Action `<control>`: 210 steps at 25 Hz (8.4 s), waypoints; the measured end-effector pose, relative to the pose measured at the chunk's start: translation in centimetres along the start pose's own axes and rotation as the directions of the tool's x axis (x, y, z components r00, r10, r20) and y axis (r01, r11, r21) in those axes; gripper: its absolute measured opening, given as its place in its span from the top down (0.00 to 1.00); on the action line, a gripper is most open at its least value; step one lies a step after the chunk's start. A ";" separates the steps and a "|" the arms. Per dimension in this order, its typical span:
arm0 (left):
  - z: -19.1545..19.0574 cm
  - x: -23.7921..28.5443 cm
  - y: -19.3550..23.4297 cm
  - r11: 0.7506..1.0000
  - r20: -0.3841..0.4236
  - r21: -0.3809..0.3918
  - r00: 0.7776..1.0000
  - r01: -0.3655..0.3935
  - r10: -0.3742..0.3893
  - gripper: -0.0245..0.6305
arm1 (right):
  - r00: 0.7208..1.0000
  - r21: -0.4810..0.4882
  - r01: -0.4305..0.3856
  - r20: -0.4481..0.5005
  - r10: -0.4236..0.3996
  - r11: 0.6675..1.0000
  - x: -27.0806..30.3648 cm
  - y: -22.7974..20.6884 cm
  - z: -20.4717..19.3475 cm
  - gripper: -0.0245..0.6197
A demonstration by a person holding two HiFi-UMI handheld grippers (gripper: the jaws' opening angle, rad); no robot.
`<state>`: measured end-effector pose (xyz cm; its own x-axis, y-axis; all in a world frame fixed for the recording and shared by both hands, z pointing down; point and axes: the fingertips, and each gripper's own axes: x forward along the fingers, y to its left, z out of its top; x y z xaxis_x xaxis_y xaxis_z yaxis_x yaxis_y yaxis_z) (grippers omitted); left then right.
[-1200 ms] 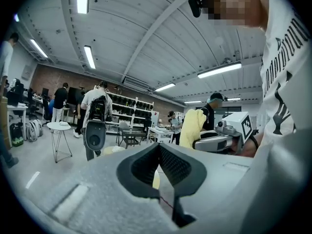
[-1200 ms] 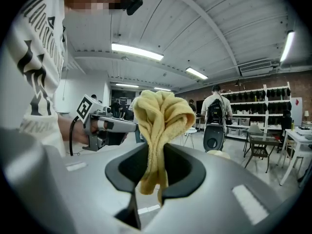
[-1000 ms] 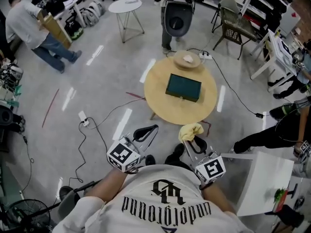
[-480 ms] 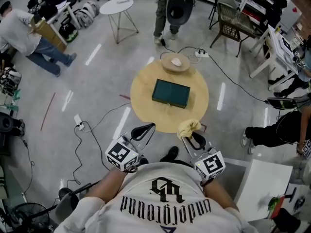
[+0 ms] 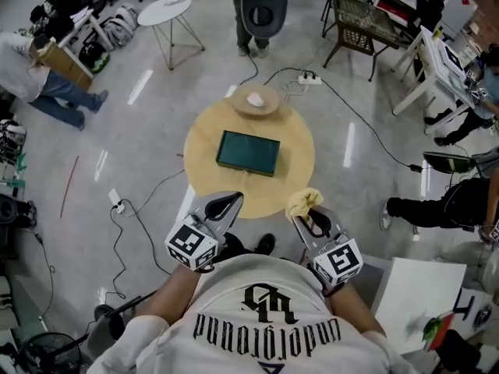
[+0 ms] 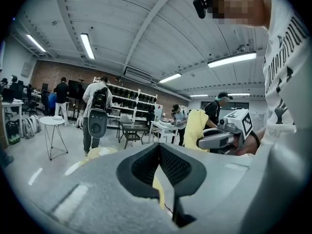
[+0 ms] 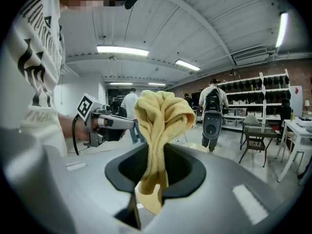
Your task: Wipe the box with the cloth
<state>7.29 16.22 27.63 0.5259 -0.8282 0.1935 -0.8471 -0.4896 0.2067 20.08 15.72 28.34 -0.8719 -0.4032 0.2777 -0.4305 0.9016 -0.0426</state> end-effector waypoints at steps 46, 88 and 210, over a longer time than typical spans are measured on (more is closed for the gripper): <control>-16.7 13.5 29.0 0.972 -0.434 -0.186 0.875 0.145 -0.214 0.84 | 0.892 0.255 0.361 -0.374 -0.253 0.897 20.2 -13.0 -14.4 0.83; -30.1 16.2 35.0 0.802 -0.436 -0.596 0.820 0.047 -0.371 0.69 | 0.842 0.284 0.101 -0.534 0.070 0.953 41.9 -2.2 -24.6 0.84; -30.3 16.3 33.7 0.884 -0.515 -0.455 0.779 0.106 -0.358 0.66 | 0.769 0.521 0.345 -0.633 0.083 0.781 33.4 -2.2 -33.5 0.84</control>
<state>-10.38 -5.55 66.79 0.7524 -0.3297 0.5702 -0.6585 -0.3965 0.6396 -0.29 5.47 69.83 -0.5591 -0.1360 0.8179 -0.7581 0.4832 -0.4379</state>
